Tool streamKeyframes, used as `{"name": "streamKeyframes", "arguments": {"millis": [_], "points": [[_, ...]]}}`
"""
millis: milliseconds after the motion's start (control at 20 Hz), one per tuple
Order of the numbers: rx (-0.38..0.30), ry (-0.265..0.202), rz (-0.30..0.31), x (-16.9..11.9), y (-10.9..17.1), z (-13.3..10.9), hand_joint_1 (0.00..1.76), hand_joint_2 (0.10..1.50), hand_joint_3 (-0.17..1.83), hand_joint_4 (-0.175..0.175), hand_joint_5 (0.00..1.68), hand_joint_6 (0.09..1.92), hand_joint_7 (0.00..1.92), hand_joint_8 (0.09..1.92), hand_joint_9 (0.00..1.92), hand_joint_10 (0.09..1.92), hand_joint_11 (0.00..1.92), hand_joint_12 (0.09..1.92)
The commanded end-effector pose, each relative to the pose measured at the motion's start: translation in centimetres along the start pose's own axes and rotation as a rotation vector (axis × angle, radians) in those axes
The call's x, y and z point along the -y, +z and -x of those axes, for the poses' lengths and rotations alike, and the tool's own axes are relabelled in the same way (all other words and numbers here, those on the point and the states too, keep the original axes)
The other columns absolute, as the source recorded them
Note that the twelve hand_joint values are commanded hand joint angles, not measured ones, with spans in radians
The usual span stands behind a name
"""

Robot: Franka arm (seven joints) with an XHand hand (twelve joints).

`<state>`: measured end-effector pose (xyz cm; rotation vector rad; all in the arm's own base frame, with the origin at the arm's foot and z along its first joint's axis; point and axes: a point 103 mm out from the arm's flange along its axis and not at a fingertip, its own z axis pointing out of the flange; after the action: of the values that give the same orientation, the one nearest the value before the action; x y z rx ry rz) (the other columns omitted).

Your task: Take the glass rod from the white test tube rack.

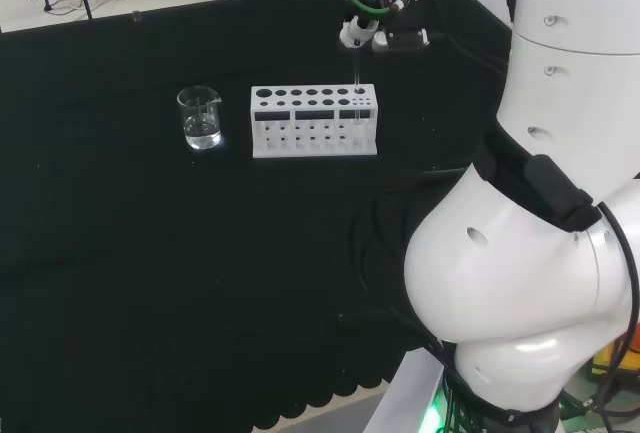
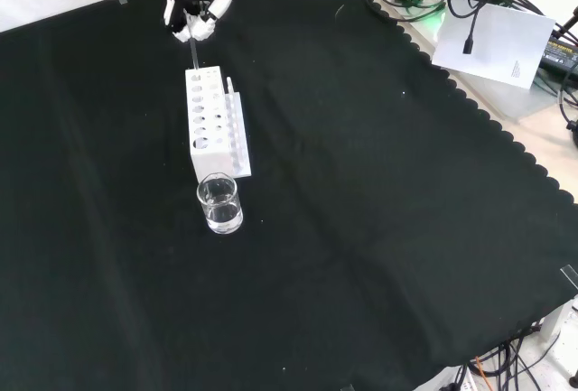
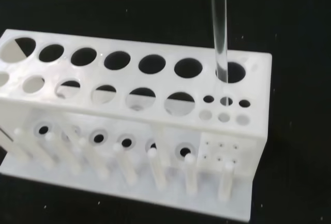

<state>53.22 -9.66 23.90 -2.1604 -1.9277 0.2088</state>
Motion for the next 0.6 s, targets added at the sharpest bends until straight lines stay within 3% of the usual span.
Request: {"name": "streamKeyframes", "arguments": {"millis": [50, 150, 300, 450, 600], "points": [[0.041, -0.005, 0.134, 0.6, -1.3, -0.9, 1.27, 1.2, -0.17, -0.175, 0.96, 0.95, 1.0, 1.19, 1.54, 1.18, 1.31, 1.0], [0.054, -0.011, 0.159, 0.9, -2.2, -1.2, 1.27, 1.21, -0.17, -0.175, 0.97, 0.81, 1.0, 1.28, 1.52, 1.17, 1.3, 1.01], [0.08, -0.005, 0.176, 1.3, -3.9, -1.4, 1.28, 1.19, -0.17, -0.175, 1.03, 0.65, 1.02, 1.29, 1.5, 1.14, 1.28, 1.0], [0.072, -0.005, 0.2, 2.2, -5.9, -1.2, 1.44, 1.11, -0.08, -0.175, 1.03, 0.63, 0.99, 1.32, 1.47, 1.12, 1.06, 0.99], [0.055, -0.002, 0.209, 3.1, -7.8, -1.1, 1.47, 1.09, -0.05, -0.175, 1.04, 0.61, 0.99, 1.33, 1.47, 1.1, 1.01, 1.01]]}}
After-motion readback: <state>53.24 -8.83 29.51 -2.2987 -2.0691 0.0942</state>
